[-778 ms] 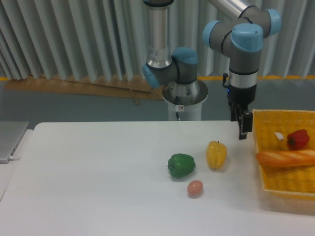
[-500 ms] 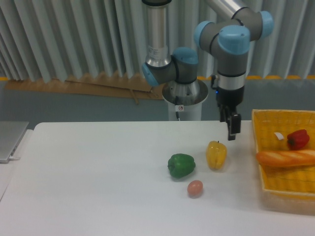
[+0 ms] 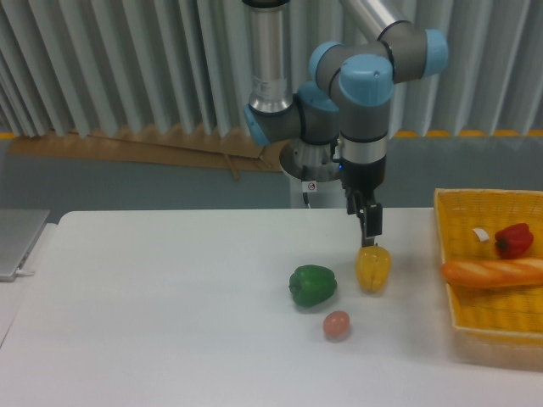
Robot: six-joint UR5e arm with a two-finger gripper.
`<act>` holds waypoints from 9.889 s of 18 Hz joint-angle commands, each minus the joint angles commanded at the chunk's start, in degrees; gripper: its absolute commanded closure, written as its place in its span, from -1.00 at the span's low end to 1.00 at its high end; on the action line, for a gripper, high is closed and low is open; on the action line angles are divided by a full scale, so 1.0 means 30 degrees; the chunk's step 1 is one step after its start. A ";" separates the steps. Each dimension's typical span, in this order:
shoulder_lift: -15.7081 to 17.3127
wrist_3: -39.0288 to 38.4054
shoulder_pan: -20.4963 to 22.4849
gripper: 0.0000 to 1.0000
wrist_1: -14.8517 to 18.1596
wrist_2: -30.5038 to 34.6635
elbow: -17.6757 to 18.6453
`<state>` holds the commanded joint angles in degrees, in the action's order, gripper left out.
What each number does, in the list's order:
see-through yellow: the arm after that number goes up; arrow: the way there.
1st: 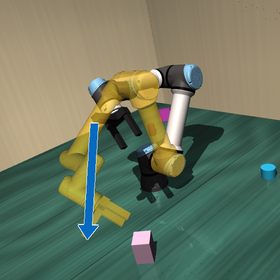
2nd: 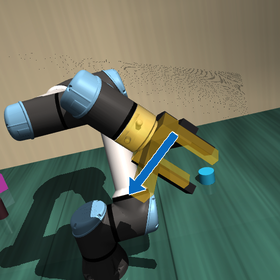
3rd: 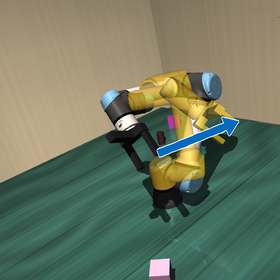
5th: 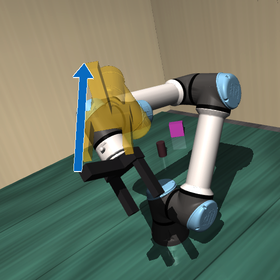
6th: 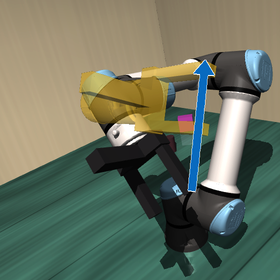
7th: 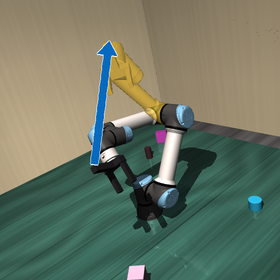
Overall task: Place the green peppers in a basket
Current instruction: 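Move the gripper from above the basket toward the green pepper, then lower the gripper onto the green pepper's stem, then close the gripper on the green pepper and lift it, then carry the green pepper over the yellow basket, then lower the green pepper into the basket beside the red pepper, then open the gripper and raise it away from the green pepper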
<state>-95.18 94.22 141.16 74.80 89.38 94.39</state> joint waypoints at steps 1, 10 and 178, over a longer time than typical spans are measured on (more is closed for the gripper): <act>-0.0029 -0.0058 -0.0030 -1.00 0.0000 -0.0029 0.0000; -0.1169 -0.1639 -0.1139 -1.00 -0.3864 0.2628 0.1054; -0.0647 0.9556 0.4221 -1.00 0.2517 0.0351 -0.2285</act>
<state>-97.13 122.89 153.82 82.35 90.44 87.54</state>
